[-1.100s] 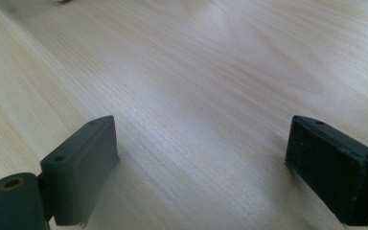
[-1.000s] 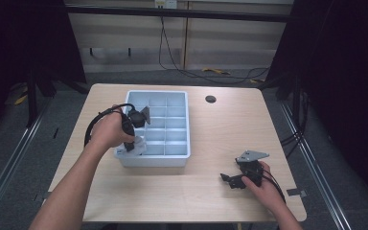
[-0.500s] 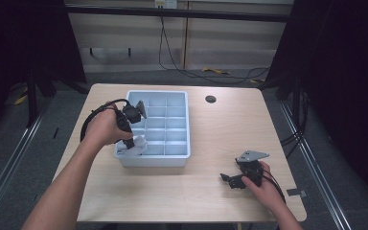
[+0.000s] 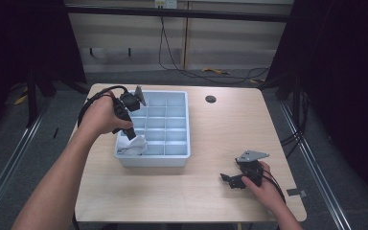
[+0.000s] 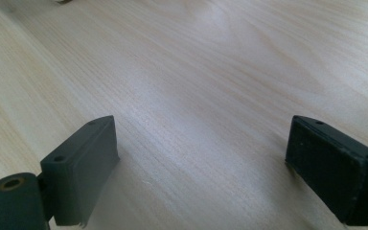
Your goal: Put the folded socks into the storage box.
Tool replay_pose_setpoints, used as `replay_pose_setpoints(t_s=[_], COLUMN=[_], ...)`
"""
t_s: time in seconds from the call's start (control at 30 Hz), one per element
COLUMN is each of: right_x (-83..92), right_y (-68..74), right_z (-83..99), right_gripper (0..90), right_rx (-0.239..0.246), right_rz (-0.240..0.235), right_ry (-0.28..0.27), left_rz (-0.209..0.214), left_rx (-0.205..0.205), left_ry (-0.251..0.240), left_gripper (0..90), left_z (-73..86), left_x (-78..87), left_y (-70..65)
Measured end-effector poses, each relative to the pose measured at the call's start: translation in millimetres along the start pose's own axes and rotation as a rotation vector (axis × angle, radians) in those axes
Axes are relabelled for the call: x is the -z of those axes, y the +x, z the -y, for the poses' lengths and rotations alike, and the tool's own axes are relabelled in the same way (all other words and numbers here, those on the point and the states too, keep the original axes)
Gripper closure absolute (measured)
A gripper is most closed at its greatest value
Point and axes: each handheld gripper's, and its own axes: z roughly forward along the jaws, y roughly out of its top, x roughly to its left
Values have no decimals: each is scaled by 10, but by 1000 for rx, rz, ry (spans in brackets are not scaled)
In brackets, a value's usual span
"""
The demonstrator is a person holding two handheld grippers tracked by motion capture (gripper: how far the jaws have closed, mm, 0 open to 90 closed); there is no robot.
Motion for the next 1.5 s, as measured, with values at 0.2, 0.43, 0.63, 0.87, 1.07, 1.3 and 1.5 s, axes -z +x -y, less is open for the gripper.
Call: replay_pose_setpoints(t_s=[0.2, 0.43, 0.63, 0.87, 1.07, 1.3, 1.5], right_x=[0, 1, 0, 0, 0, 0, 1], right_y=[0, 0, 0, 0, 0, 1, 1], right_z=[0, 0, 0, 0, 0, 0, 0], right_gripper=[100, 100, 100, 100, 100, 100, 100], right_rx=[0, 0, 0, 0, 0, 1, 1], right_rz=[1, 0, 1, 1, 0, -1, -1], right_ry=[0, 1, 0, 0, 0, 0, 0], left_rz=[-2, -2, -2, -5, -26, -14, -13], left_rx=[2, 19, 47, 80, 89, 100, 109], left_ry=[-6, -20, -33, -18, -12, 12, 22], left_gripper=[659, 726, 769, 878, 900, 900, 900], left_z=[-28, -64, -90, -107, -140, -160, -147], left_x=[65, 83, 121, 142, 127, 25, -88], left_y=[4, 34, 54, 48, 31, 57, 103])
